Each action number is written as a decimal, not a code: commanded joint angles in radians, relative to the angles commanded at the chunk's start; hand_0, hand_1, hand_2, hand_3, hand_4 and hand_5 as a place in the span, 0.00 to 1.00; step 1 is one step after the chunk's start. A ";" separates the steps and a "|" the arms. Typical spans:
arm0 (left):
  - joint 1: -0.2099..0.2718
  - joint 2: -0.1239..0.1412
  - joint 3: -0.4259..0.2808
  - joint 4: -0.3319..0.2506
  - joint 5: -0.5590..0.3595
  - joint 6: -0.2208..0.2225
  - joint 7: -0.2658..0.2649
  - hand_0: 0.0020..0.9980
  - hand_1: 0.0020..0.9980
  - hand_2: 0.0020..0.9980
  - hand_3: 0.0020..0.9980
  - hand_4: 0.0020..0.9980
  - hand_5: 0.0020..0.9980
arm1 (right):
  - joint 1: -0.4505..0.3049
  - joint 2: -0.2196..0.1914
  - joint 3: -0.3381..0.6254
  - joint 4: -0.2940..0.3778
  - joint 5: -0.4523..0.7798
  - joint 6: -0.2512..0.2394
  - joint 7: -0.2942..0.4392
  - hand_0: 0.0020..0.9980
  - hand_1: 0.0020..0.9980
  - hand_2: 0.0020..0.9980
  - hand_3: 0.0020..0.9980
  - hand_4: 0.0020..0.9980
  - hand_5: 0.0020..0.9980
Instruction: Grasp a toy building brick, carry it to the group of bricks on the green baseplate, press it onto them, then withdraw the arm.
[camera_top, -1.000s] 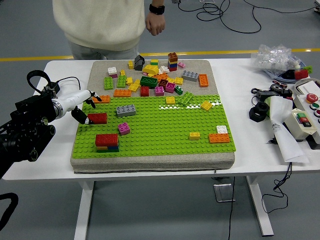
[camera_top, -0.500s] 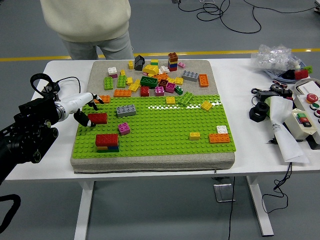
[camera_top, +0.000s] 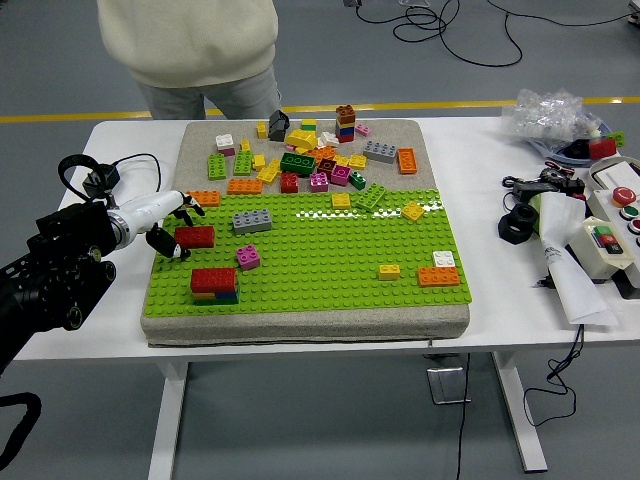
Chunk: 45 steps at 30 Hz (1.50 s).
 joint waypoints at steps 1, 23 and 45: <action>0.000 0.000 0.002 0.002 -0.005 0.003 -0.001 0.83 0.75 0.59 0.70 0.76 0.00 | 0.000 0.000 0.000 0.000 0.000 0.000 0.000 0.77 0.71 0.77 0.77 0.97 0.70; -0.002 -0.007 0.016 0.018 -0.065 0.028 -0.004 0.64 0.59 0.52 0.53 0.52 0.00 | 0.001 0.002 0.004 0.000 -0.002 0.000 0.000 0.77 0.71 0.77 0.77 0.97 0.70; 0.046 0.039 -0.080 -0.119 -0.021 0.019 0.008 0.62 0.56 0.51 0.52 0.50 0.00 | -0.004 0.000 0.013 0.000 0.003 -0.002 0.001 0.77 0.72 0.77 0.76 0.97 0.70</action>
